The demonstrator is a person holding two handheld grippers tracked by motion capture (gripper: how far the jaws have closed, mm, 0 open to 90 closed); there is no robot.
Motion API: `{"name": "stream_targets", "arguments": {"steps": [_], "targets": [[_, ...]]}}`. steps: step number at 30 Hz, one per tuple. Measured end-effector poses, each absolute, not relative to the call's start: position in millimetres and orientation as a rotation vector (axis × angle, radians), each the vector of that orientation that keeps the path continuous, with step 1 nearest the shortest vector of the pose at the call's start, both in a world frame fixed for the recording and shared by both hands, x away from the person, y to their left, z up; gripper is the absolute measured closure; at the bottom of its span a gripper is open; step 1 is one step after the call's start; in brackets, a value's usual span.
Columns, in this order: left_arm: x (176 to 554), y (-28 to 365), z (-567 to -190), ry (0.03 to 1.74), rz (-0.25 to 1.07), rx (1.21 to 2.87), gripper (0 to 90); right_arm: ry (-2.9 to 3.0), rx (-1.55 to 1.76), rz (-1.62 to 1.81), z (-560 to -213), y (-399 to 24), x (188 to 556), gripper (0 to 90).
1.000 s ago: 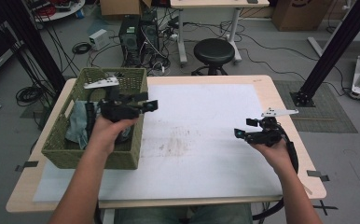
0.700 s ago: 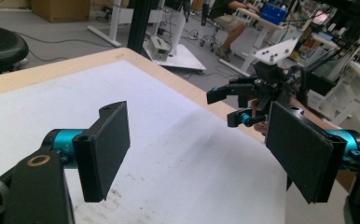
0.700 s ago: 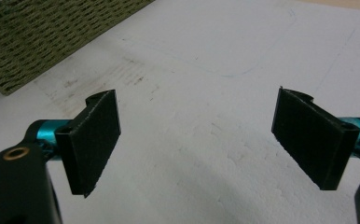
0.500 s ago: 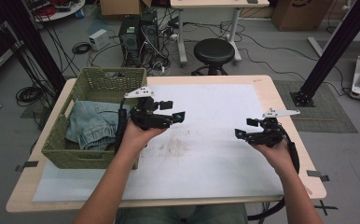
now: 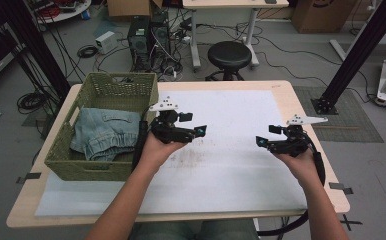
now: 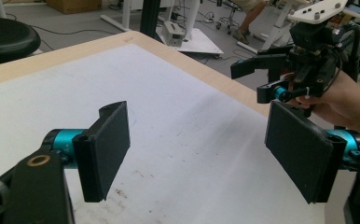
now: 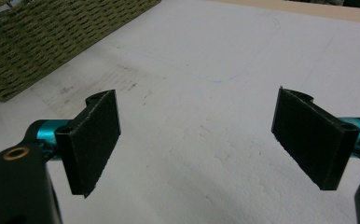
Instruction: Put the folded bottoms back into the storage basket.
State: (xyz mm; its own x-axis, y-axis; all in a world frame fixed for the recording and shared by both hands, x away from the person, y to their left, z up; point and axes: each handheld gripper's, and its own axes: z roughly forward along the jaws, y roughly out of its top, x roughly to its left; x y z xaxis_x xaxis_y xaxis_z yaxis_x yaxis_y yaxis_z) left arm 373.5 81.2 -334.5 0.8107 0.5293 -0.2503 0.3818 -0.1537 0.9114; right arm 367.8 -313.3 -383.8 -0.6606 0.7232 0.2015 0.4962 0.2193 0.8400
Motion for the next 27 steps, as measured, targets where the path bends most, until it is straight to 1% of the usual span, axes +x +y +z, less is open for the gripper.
{"name": "stream_targets", "arguments": {"steps": [6,27], "targets": [[374.0,82.6,-336.2,0.718,0.156,1.772,22.1,2.258,1.147,1.423,-381.4,-312.6,367.6,15.3],[372.2,106.3,-327.7,0.736,0.174,1.735,22.1,2.256,1.151,1.422,-380.9,-310.5,368.9,15.4]]}}
